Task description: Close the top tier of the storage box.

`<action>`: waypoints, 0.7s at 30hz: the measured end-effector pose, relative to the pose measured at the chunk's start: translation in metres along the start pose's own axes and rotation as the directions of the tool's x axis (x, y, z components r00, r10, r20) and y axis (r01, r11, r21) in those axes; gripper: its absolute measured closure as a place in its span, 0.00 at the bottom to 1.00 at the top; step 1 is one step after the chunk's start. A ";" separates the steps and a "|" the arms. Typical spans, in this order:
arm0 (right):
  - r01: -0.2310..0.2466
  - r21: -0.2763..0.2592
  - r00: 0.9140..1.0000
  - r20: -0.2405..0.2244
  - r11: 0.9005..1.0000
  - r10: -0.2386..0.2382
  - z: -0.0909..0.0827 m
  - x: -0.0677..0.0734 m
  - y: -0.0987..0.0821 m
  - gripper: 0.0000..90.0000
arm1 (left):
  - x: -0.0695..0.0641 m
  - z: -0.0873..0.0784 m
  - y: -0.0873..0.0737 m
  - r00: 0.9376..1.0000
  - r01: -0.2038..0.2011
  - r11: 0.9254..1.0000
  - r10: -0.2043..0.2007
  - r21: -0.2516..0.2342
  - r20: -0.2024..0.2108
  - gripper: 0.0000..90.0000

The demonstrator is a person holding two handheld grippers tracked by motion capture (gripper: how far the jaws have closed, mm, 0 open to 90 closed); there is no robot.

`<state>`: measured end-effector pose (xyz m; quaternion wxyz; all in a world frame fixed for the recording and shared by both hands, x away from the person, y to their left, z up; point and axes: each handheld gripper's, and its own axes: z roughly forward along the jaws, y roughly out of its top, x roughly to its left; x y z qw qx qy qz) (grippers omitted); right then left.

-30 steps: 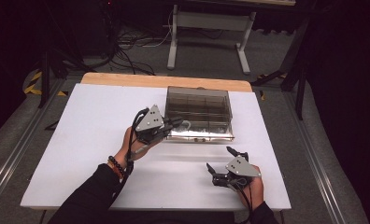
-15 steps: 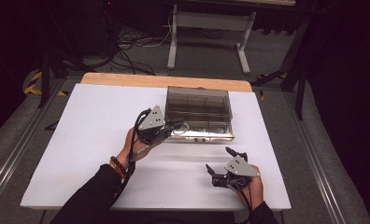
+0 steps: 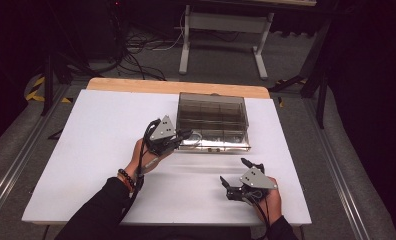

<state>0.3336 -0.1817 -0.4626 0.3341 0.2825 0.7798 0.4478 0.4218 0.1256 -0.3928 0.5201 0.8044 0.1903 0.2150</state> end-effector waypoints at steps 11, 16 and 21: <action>0.005 0.003 1.000 0.004 1.000 -0.005 0.000 0.000 0.000 0.11 | 0.004 0.004 -0.004 0.999 0.007 1.000 -0.006 0.026 -0.052 0.87; 0.007 0.000 1.000 0.003 1.000 -0.007 -0.001 0.000 0.001 0.11 | 0.004 0.004 -0.005 0.998 0.009 1.000 -0.007 0.028 -0.062 0.85; 0.008 -0.001 1.000 0.006 1.000 -0.008 -0.001 0.000 0.001 0.11 | 0.004 0.000 -0.003 0.998 -0.001 1.000 0.002 0.018 -0.069 0.83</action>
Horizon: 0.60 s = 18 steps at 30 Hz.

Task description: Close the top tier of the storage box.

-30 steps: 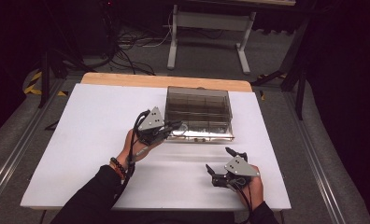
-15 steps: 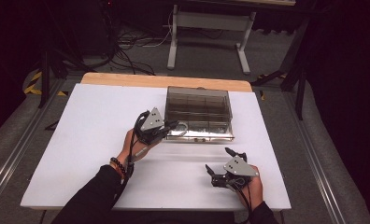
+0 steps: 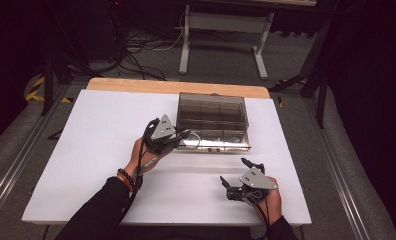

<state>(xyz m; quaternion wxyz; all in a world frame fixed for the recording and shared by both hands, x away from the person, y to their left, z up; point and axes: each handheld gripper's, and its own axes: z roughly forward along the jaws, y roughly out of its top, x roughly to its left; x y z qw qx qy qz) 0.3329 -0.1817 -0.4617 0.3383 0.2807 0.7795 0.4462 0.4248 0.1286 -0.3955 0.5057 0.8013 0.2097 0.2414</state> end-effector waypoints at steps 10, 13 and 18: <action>-0.022 -0.021 1.000 -0.008 1.000 0.021 -0.001 0.000 0.001 0.11 | 0.000 -0.009 0.001 0.999 -0.031 0.999 0.031 -0.016 -0.005 0.76; -0.020 -0.015 1.000 -0.006 1.000 0.020 -0.001 0.000 0.000 0.11 | 0.000 -0.011 0.001 0.999 -0.043 0.999 0.043 -0.013 -0.012 0.74; -0.020 -0.017 1.000 -0.007 1.000 0.020 -0.001 0.000 0.000 0.11 | -0.001 -0.014 -0.001 0.998 -0.054 0.999 0.054 -0.006 -0.018 0.71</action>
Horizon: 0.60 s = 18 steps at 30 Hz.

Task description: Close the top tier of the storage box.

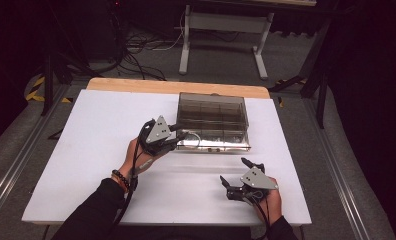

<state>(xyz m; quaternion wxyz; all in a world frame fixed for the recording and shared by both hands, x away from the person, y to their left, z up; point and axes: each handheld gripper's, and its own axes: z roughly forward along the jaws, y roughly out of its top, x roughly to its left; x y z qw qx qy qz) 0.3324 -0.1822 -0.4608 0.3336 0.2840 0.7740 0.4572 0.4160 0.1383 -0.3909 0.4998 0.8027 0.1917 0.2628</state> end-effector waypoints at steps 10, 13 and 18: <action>-0.001 -0.013 1.000 0.015 1.000 0.002 -0.001 -0.001 0.001 0.11 | 0.001 -0.008 -0.008 0.999 -0.023 0.999 0.024 0.023 -0.024 0.61; -0.019 -0.027 1.000 0.022 0.999 0.020 -0.002 -0.003 0.001 0.11 | 0.001 -0.010 -0.013 0.999 -0.003 1.000 0.003 0.008 -0.033 0.57; -0.022 -0.023 0.999 0.039 0.999 0.023 -0.002 -0.003 0.001 0.11 | 0.002 -0.016 -0.018 0.997 0.017 1.000 -0.016 0.008 -0.073 0.46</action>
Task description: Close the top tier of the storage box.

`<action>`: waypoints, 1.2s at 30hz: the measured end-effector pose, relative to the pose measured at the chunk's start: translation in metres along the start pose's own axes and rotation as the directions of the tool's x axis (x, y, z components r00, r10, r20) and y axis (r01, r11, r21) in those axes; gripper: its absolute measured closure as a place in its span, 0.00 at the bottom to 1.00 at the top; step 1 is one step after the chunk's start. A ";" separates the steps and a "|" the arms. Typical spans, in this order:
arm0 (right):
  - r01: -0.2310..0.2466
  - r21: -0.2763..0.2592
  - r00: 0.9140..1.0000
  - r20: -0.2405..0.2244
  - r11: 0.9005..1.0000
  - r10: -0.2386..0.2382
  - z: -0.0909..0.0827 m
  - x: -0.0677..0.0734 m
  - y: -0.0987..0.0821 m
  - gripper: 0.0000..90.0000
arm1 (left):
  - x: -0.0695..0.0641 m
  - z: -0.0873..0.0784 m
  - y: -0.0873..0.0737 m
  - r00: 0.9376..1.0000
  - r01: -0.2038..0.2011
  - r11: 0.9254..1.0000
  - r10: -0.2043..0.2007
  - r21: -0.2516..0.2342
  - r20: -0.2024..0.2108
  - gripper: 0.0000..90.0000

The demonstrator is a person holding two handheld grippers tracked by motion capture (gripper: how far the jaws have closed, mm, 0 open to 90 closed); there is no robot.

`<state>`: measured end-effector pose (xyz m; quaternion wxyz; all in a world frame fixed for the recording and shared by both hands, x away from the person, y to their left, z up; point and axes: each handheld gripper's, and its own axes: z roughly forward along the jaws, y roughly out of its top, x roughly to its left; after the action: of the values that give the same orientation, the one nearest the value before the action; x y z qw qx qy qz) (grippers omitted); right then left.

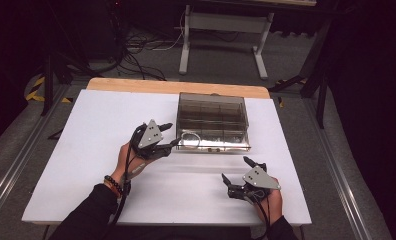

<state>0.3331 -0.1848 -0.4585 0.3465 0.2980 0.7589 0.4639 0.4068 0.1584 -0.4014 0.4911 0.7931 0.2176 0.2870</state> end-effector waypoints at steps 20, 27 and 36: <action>-0.021 -0.005 0.998 -0.051 1.000 0.021 -0.003 0.005 0.005 0.11 | -0.002 -0.030 -0.029 0.988 0.006 1.000 -0.006 -0.004 -0.153 0.10; -0.017 -0.005 0.996 -0.091 1.000 0.017 -0.004 0.005 0.003 0.23 | -0.002 -0.045 -0.045 0.990 0.011 1.000 -0.011 -0.002 -0.140 0.11; -0.009 -0.008 0.991 -0.136 1.000 0.008 -0.006 0.001 0.002 0.53 | -0.004 -0.068 -0.066 0.991 0.019 0.999 -0.015 0.027 -0.136 0.11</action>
<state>0.3280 -0.1864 -0.4551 0.2934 0.2676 0.7773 0.4880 0.3541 0.2280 -0.4377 0.4663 0.7769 0.2612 0.3329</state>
